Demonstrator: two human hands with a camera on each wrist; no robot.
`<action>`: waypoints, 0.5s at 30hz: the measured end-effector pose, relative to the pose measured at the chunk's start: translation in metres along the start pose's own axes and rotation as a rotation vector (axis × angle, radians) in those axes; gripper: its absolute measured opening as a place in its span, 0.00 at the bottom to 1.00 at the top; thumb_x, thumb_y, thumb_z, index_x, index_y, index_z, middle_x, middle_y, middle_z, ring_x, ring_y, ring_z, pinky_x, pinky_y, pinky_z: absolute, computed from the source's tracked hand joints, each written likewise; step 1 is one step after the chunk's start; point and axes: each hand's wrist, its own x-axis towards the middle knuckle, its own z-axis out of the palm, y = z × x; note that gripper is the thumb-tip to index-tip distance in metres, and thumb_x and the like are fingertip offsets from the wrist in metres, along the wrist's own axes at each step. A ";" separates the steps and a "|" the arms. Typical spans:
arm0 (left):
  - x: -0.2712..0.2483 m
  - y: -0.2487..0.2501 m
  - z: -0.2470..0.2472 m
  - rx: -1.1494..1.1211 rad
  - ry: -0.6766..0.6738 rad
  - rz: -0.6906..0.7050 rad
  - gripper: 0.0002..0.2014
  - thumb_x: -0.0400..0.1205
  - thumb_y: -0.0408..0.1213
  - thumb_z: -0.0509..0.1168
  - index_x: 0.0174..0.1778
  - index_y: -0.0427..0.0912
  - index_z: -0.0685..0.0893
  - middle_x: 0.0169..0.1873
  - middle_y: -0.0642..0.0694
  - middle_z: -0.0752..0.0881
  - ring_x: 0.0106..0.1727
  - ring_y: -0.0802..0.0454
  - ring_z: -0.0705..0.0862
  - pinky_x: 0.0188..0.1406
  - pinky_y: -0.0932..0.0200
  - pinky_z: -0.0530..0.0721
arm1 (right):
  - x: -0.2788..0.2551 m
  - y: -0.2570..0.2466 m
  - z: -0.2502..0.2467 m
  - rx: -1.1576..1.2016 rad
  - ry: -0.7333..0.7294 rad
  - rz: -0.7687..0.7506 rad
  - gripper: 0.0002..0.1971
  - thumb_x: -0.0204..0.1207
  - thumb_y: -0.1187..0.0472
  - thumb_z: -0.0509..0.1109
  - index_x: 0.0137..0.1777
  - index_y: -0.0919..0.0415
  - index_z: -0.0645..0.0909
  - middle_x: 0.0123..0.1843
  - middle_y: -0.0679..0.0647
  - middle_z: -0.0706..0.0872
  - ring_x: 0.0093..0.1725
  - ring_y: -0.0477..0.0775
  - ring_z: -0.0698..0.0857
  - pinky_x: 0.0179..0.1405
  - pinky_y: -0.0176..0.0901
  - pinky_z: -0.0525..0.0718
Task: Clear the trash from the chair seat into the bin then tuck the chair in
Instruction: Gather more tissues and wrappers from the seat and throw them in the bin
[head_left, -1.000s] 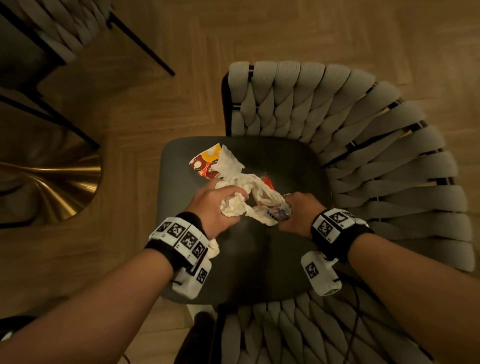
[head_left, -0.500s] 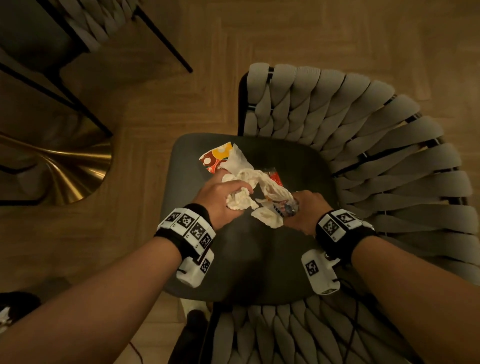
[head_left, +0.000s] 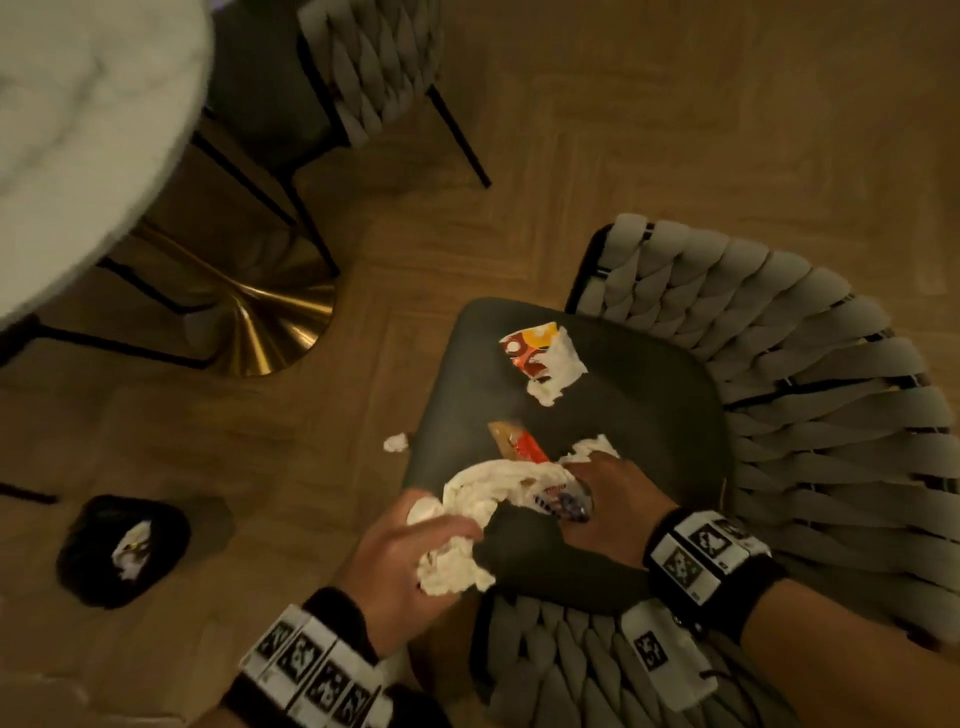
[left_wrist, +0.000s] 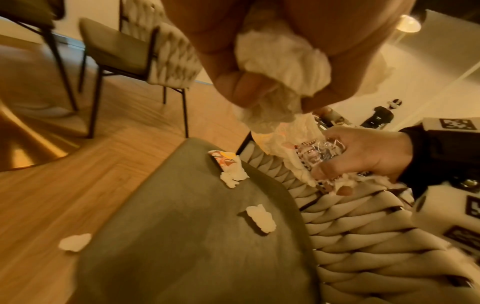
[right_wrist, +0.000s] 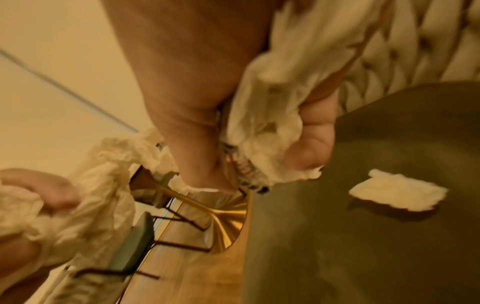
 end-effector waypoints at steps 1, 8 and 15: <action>-0.018 -0.009 -0.007 -0.025 0.012 -0.030 0.24 0.67 0.40 0.78 0.52 0.68 0.80 0.55 0.60 0.73 0.53 0.62 0.79 0.51 0.72 0.78 | 0.003 -0.018 0.005 -0.022 -0.026 -0.009 0.27 0.64 0.52 0.77 0.64 0.55 0.79 0.62 0.55 0.83 0.66 0.57 0.79 0.70 0.45 0.73; -0.137 -0.107 -0.068 -0.136 0.218 -0.220 0.23 0.64 0.35 0.77 0.47 0.67 0.83 0.53 0.62 0.74 0.53 0.67 0.77 0.48 0.80 0.75 | 0.045 -0.178 0.080 -0.079 -0.160 -0.180 0.21 0.64 0.50 0.77 0.58 0.52 0.84 0.56 0.54 0.86 0.56 0.55 0.84 0.58 0.47 0.84; -0.258 -0.300 -0.130 -0.230 0.352 -0.366 0.23 0.66 0.43 0.74 0.47 0.79 0.78 0.53 0.60 0.74 0.51 0.67 0.78 0.46 0.81 0.74 | 0.113 -0.369 0.229 -0.139 -0.250 -0.273 0.16 0.64 0.54 0.75 0.53 0.52 0.85 0.49 0.49 0.87 0.44 0.45 0.83 0.42 0.28 0.80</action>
